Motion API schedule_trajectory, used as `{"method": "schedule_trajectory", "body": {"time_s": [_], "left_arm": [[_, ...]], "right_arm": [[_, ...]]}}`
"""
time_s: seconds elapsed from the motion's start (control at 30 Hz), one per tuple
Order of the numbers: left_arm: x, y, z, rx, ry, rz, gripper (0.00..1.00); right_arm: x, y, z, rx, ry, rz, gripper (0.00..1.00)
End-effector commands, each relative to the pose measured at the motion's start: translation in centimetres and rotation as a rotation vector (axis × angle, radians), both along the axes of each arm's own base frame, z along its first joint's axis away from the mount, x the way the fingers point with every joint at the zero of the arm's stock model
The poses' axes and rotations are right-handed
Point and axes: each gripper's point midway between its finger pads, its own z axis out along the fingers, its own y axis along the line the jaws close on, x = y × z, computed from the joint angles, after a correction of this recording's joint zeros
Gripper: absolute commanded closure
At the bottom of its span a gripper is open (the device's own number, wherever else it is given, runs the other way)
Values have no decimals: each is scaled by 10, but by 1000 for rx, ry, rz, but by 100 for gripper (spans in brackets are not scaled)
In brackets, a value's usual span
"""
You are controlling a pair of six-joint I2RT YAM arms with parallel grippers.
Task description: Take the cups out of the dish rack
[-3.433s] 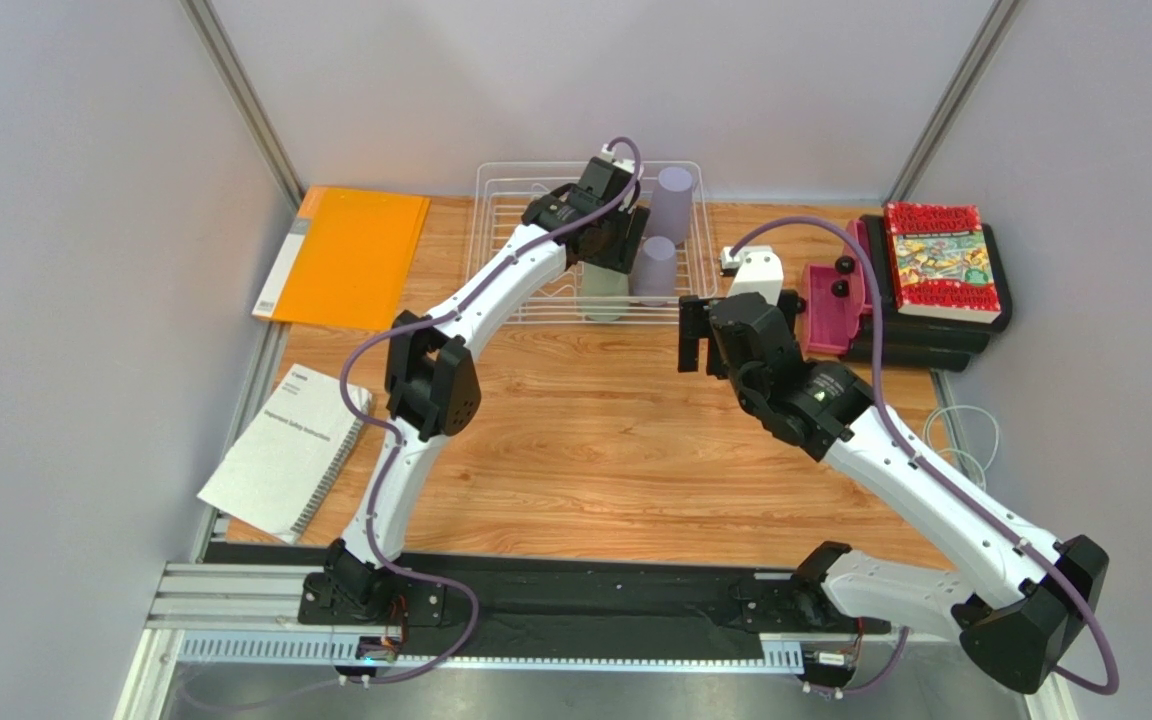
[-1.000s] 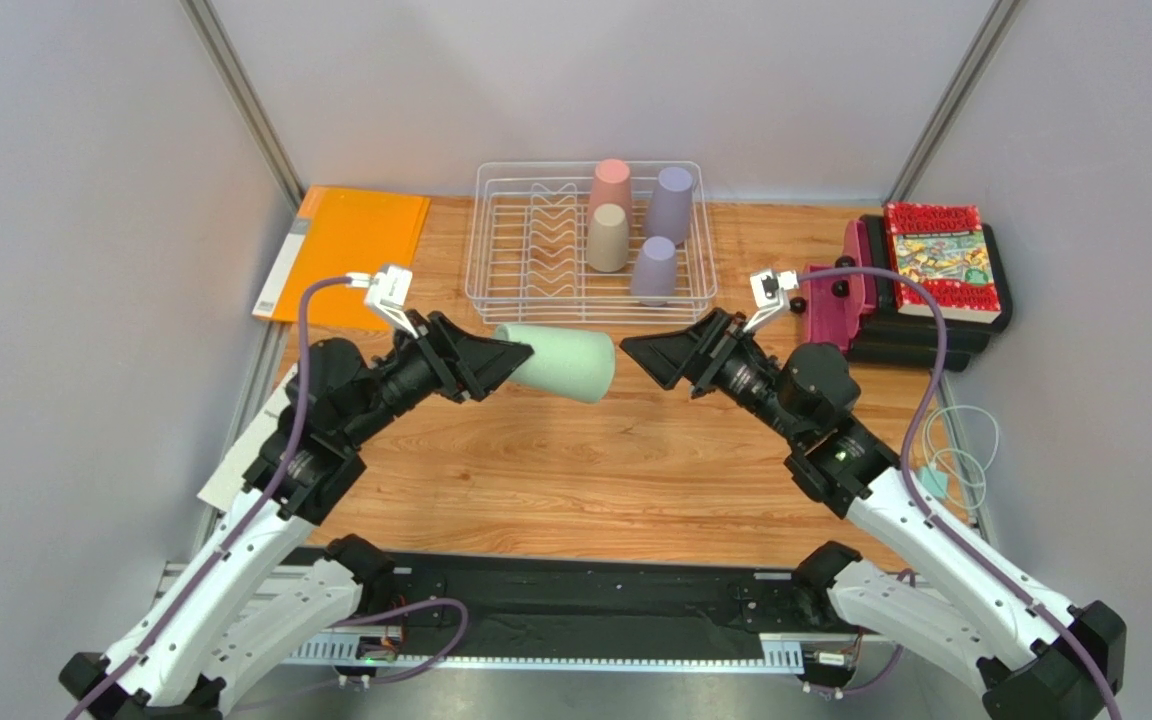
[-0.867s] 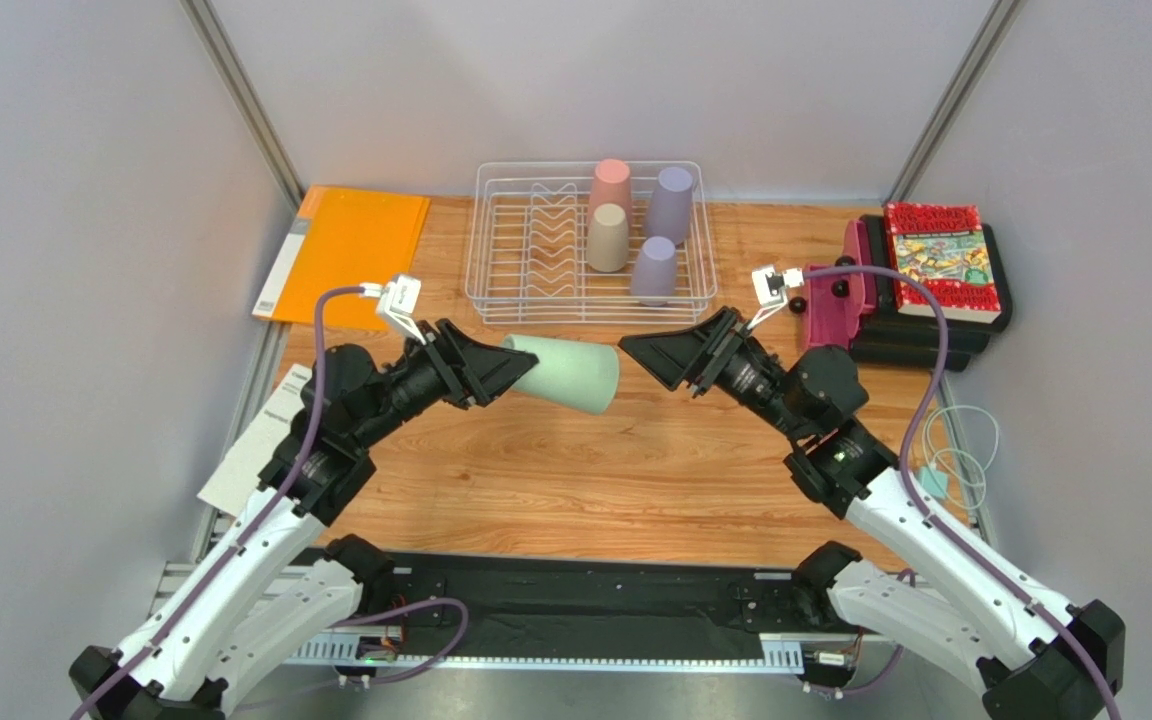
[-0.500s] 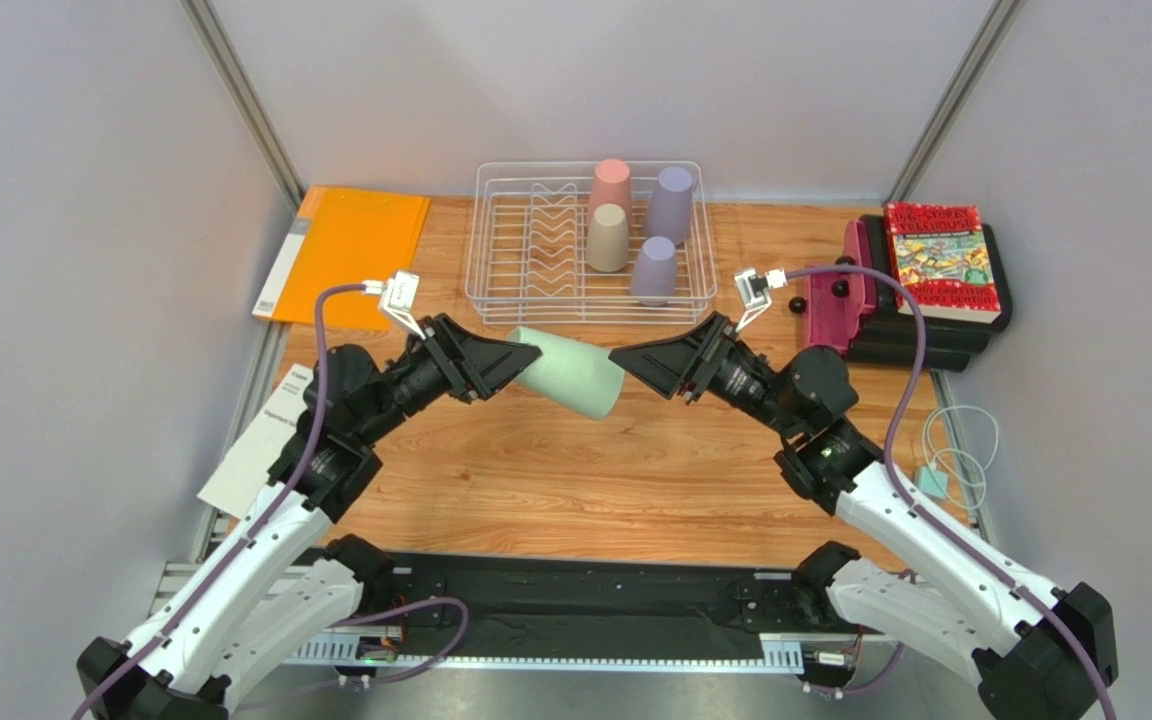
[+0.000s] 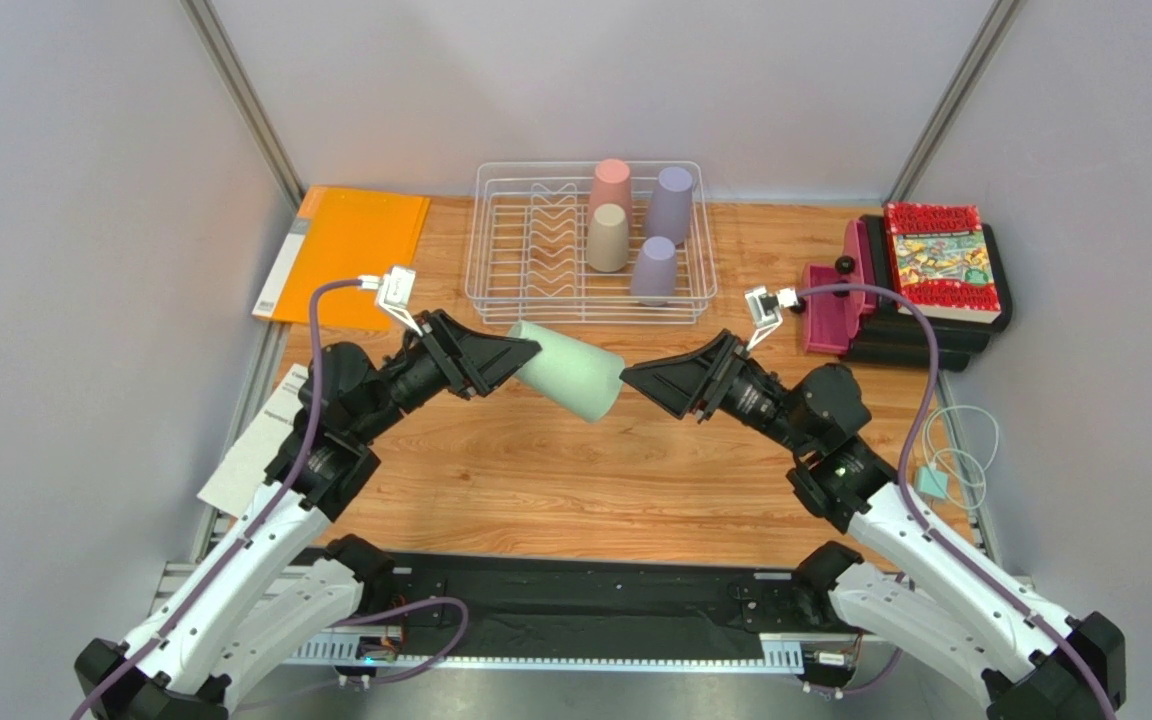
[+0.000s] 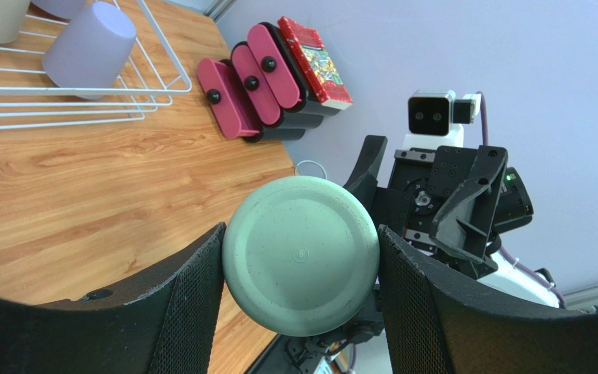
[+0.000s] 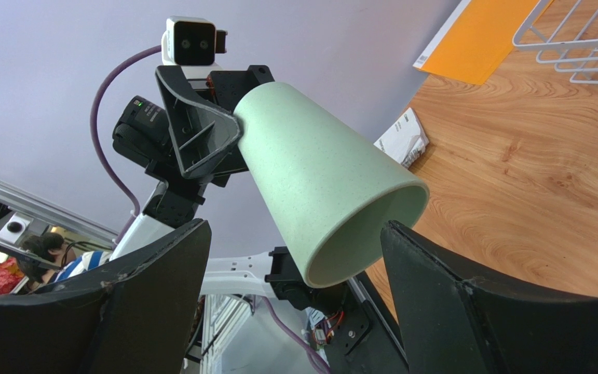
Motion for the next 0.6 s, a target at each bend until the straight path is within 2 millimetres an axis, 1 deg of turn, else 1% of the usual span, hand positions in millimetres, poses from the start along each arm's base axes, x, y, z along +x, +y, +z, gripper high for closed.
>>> {"method": "schedule_trajectory", "body": {"time_s": [0.0,0.13,0.17,0.2,0.27,0.33,0.47,0.5,0.57], "left_arm": [[-4,5,25,-26,-71,9,100],[-4,4,23,-41,-60,3,100],[-5,3,24,-44,-60,1,100],[-5,3,22,-46,-58,-1,100],[-5,3,23,-50,-58,0,100],[-5,3,24,-55,-56,-2,100],[-5,0,22,-61,-53,-20,100],[-5,0,20,-62,-49,-20,100],[-5,-1,17,-66,-43,-24,100]], "right_arm": [[-5,-5,-2,-8,-13,0,14],[-4,1,-10,16,26,28,14],[-5,3,-8,32,21,38,15],[-3,7,-12,29,41,49,15],[-3,11,-9,34,33,65,15],[-1,18,-11,29,38,75,16],[3,27,-4,45,22,90,21],[4,30,-5,42,25,96,22],[5,34,4,60,4,106,23]]}}
